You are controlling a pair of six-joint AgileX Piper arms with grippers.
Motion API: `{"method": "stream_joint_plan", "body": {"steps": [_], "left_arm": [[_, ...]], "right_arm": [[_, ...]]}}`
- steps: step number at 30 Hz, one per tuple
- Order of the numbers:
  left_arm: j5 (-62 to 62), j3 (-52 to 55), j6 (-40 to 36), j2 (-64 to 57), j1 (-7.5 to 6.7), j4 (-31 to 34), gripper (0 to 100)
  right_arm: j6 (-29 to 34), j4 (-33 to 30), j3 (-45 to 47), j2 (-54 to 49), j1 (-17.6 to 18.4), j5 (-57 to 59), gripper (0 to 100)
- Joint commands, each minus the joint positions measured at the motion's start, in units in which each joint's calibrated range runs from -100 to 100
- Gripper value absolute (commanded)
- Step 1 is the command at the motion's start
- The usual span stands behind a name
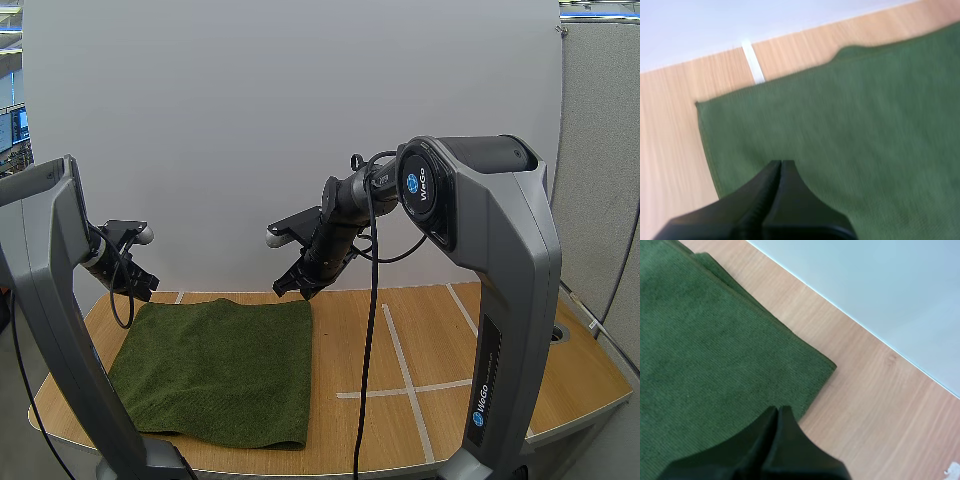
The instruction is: Fold the towel
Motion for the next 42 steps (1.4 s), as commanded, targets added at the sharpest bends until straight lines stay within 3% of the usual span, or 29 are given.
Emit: {"method": "stream_joint_plan", "body": {"steps": [1, 10, 20, 30, 42], "left_arm": [[15.98, 9.70, 2.47, -8.85, 3.99, 6.15, 0], [15.81, 26.29, 10.64, -15.51, 7.87, 6.28, 0], [4.53, 34.61, 12.25, -17.16, 8.20, 8.41, 0], [-2.06, 36.98, 13.78, -17.16, 10.41, 9.19, 0], [-10.23, 36.98, 14.15, -17.16, 10.41, 9.76, 0]], "right_arm": [[-3.66, 7.55, 0.08, -0.96, -0.14, 3.85, 0], [-8.63, 12.67, 0.08, -0.27, 0.59, 0.12, 0], [-9.80, 12.51, 0.01, 7.66, 2.73, -6.28, 0], [-10.28, 12.52, 0.01, 12.60, 2.73, -9.50, 0], [-9.64, 8.82, 0.01, 13.89, 2.64, -9.25, 0]]}}
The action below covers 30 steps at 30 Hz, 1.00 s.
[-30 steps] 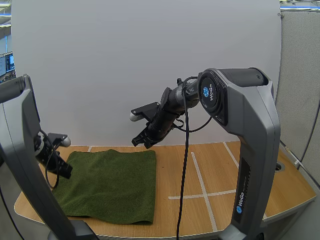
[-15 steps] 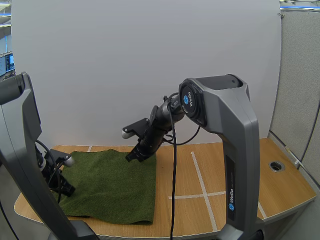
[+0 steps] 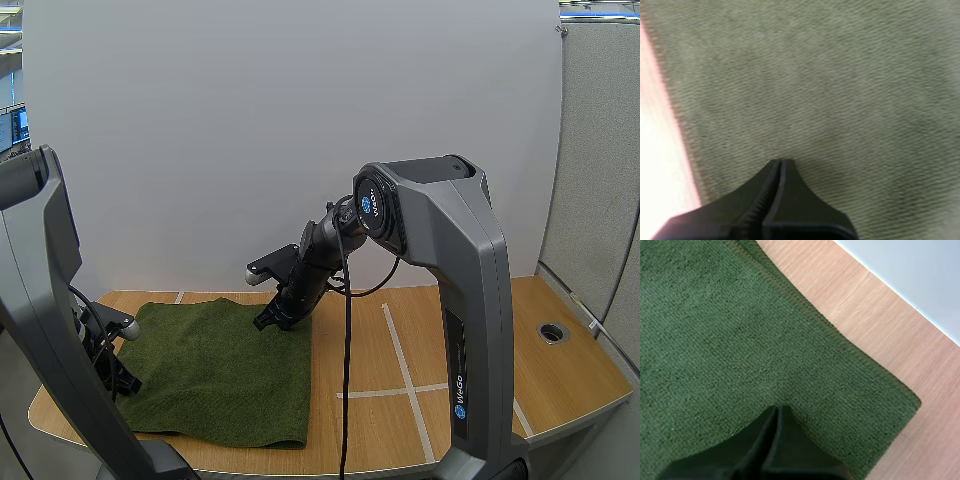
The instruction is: Fold the towel
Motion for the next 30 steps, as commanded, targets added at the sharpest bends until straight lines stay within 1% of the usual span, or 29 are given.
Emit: {"method": "stream_joint_plan", "body": {"steps": [1, 7, 9, 15, 17, 20, 24, 30], "left_arm": [[-4.22, 0.17, 0.86, -0.64, 0.20, 0.35, 0], [-12.68, 0.17, 0.86, -0.64, 0.20, 0.35, 0], [-13.83, 0.17, 0.86, -0.64, 0.20, 0.35, 0], [-14.80, 0.17, 0.86, -0.43, 0.20, -0.39, 0], [-9.83, 0.17, 0.86, -0.11, 0.20, -0.39, 0], [-5.71, 0.17, 2.06, 1.05, 0.20, -1.34, 0], [-6.16, 0.17, 2.06, 3.26, 0.20, -1.88, 0], [-13.17, 0.17, 2.06, 4.14, 0.20, -1.65, 0]], "right_arm": [[0.02, -3.16, 0.25, 0.86, -0.22, 0.07, 0], [0.02, -3.57, 0.25, 0.86, -0.20, 0.42, 0], [0.02, -3.80, 0.25, 0.86, -0.20, 0.59, 0], [0.02, -3.80, 0.25, 0.86, -0.20, 0.59, 0], [0.02, -3.80, 0.25, 0.86, -0.20, 0.77, 0], [0.02, -3.80, 0.25, 0.86, -0.20, 1.13, 0], [0.02, -3.80, 0.25, 0.86, -0.20, 1.31, 0], [0.02, -3.80, 0.25, 0.86, -0.20, 1.68, 0]]}}
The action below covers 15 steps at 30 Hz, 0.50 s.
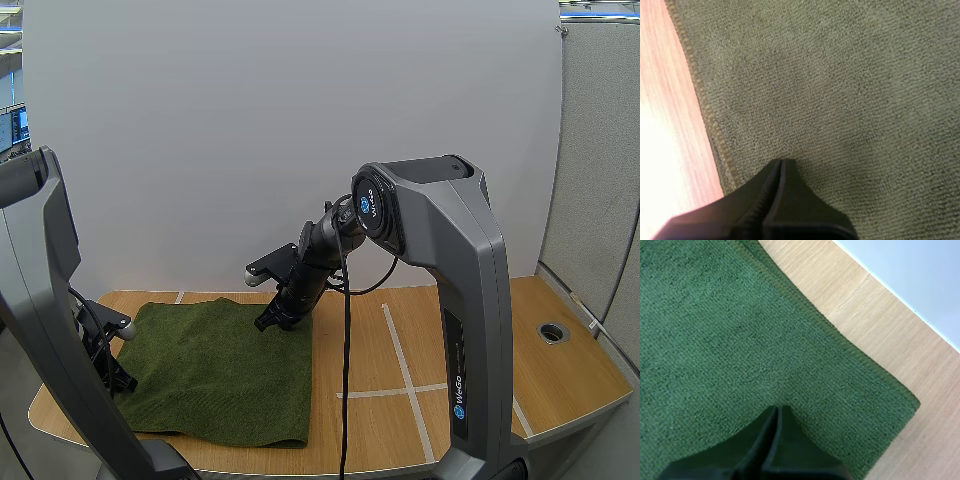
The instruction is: Fold the towel
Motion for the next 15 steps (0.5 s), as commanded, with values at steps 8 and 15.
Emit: {"method": "stream_joint_plan", "body": {"steps": [8, 15], "left_arm": [[-11.87, 0.47, 0.58, 2.09, -0.05, 1.30, 0], [-14.36, 0.47, 0.35, 2.09, 0.02, 1.84, 0]], "right_arm": [[-0.07, -1.66, 0.40, 0.86, -0.20, 2.41, 0], [0.01, -2.02, 0.40, 0.86, -0.20, 2.76, 0]]}}
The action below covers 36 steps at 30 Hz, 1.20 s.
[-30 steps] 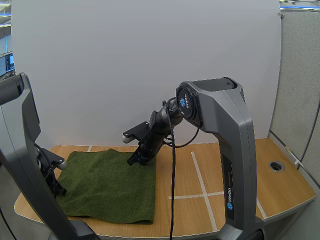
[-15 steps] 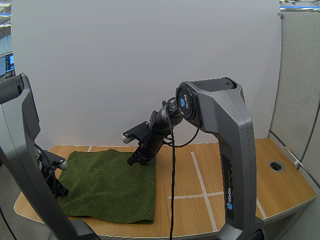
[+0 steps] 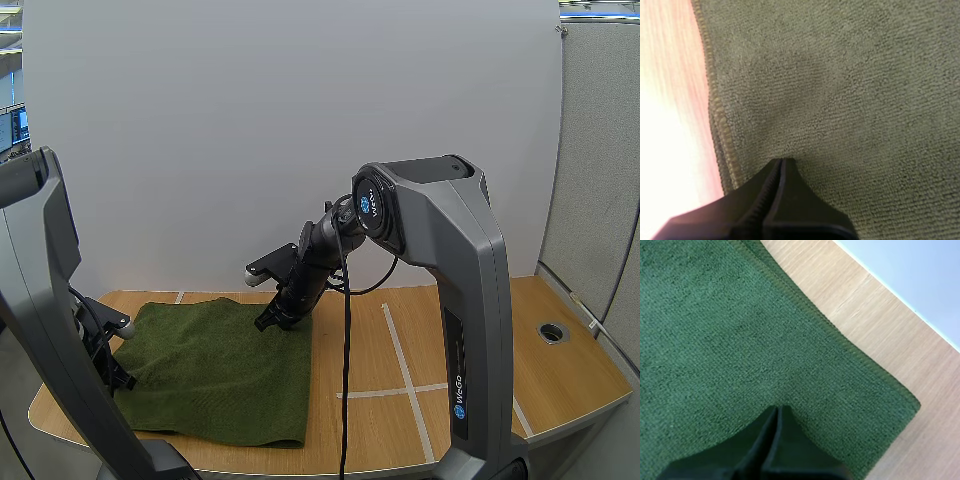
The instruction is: Fold the towel
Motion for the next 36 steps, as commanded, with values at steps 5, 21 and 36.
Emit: {"method": "stream_joint_plan", "body": {"steps": [5, 21, 36], "left_arm": [[-5.25, 0.58, 0.25, 1.60, 0.54, 2.19, 0], [16.84, -2.85, 1.55, -15.01, 1.06, -6.99, 0], [22.75, -2.85, -3.00, -20.48, 1.06, -10.30, 0]], "right_arm": [[0.29, -2.01, 0.41, 0.79, -0.20, 2.74, 0], [4.70, -0.84, 0.41, -13.13, -2.01, 8.07, 0], [0.12, 13.12, 0.41, -11.59, -8.33, 17.51, 100]]}}
